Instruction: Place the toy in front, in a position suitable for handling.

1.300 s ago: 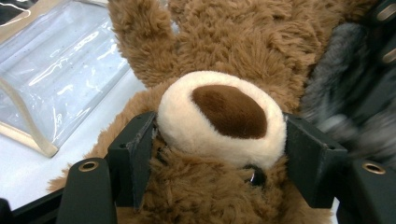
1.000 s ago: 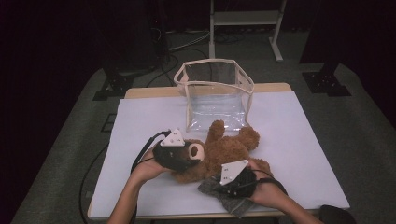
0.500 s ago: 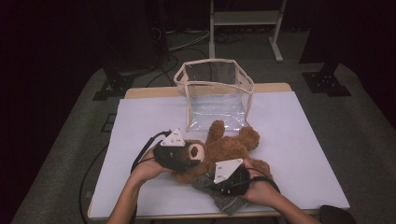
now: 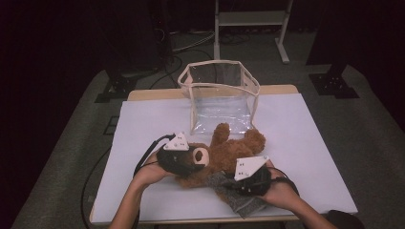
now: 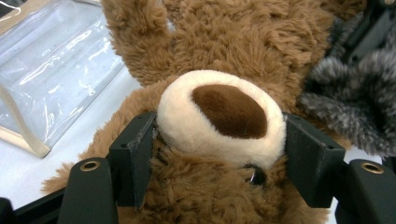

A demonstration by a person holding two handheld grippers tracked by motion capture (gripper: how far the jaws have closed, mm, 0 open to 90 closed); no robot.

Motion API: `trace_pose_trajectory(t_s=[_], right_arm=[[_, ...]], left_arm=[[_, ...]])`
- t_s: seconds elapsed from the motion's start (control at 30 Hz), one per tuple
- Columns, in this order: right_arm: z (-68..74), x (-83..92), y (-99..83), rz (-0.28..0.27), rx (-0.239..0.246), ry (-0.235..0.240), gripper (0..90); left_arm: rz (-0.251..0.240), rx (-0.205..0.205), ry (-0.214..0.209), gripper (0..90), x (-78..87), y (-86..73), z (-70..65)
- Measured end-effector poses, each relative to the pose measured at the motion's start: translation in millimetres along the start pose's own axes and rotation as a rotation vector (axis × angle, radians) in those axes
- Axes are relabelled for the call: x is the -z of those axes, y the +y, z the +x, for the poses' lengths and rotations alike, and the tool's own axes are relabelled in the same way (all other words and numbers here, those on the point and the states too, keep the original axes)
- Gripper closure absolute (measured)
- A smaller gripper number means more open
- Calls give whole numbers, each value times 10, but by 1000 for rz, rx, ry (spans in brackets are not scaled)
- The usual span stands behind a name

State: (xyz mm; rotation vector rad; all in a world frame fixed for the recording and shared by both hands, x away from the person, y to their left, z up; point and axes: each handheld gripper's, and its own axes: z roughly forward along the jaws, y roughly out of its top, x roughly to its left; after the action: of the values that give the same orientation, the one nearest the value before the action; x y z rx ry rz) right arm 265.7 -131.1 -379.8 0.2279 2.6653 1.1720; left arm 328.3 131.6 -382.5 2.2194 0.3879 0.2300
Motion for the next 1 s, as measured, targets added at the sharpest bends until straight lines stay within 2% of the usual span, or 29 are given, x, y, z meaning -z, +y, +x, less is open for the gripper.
trace_pose_trajectory(t_s=[0.03,0.1,0.2,0.3,0.4,0.47,0.5,0.63,0.83,0.93,1.0], right_arm=[[0,0,0,0,0,0,741],[-51,-53,121,-16,10,2,741],[-73,-137,175,-5,24,7,741],[-63,-224,140,22,25,15,742],[-54,-197,35,31,6,32,742],[-52,-123,-31,31,-5,34,742],[-55,-26,-82,23,-27,34,742],[-80,314,-150,-7,-64,10,741],[-243,864,-127,-13,-78,-112,741],[-313,922,-78,8,-72,-127,740],[-358,801,-31,27,-60,-106,740]], left_arm=[[1,-8,-2,319,2,-2,-3],[4,-17,-7,320,10,-9,-15],[1,-20,-10,321,13,-20,-23],[2,-23,-20,323,21,-31,-24],[0,-30,-26,325,27,-38,-26],[2,-33,-29,326,32,-43,-27],[1,-33,-30,326,32,-44,-28],[5,-41,-30,327,34,-43,-42],[16,-56,-34,327,38,-36,-63],[23,-70,-39,327,37,-25,-73],[30,-82,-42,327,39,-18,-88]])
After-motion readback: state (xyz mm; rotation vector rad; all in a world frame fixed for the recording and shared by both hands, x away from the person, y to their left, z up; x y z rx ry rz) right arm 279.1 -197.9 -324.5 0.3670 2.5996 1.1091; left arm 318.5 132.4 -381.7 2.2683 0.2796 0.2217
